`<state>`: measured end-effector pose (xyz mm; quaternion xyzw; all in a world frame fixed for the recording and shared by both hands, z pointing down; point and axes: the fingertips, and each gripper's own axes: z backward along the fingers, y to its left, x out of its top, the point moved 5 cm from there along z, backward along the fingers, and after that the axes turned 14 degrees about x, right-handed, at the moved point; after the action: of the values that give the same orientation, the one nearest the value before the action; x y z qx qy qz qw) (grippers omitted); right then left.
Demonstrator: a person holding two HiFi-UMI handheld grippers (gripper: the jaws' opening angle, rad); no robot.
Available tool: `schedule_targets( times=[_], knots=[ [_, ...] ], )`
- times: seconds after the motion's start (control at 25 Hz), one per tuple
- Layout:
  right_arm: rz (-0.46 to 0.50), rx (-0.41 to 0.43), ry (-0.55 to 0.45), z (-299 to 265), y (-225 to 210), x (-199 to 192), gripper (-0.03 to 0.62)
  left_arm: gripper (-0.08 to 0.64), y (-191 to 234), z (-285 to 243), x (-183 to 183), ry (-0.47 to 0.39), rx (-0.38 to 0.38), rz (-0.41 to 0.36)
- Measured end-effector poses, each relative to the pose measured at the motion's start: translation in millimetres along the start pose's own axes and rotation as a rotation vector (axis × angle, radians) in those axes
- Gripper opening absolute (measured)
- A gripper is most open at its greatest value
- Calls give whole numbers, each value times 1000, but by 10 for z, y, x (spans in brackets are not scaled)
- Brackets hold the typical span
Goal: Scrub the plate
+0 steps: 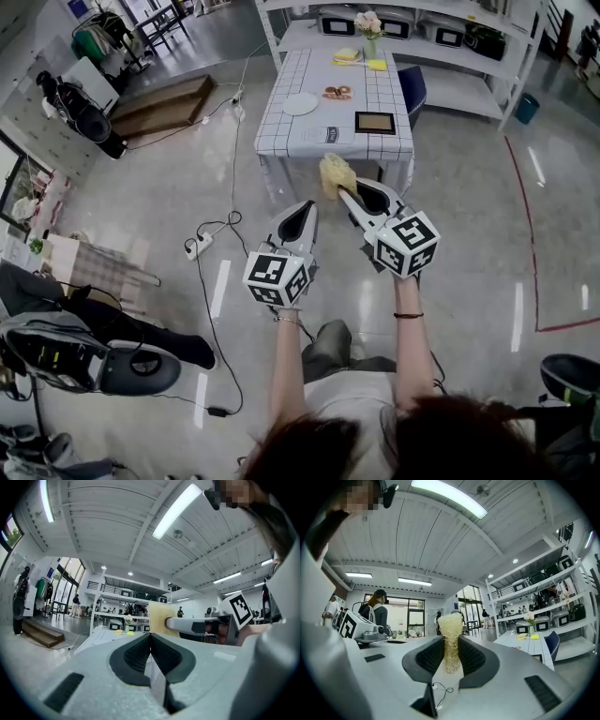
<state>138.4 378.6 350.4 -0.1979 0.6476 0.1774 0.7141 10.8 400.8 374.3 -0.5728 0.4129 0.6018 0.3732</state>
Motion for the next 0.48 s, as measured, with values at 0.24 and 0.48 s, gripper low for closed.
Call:
schedule_targets(
  times=[0.24,0.48],
  knots=[
    [-31,34,10,-185,-183,-55,80,11,113,-197,18,12,25,14],
    [-52,31,-1,-417,-515,-106,80,11,302,-553,-37,33,19,16]
  ],
)
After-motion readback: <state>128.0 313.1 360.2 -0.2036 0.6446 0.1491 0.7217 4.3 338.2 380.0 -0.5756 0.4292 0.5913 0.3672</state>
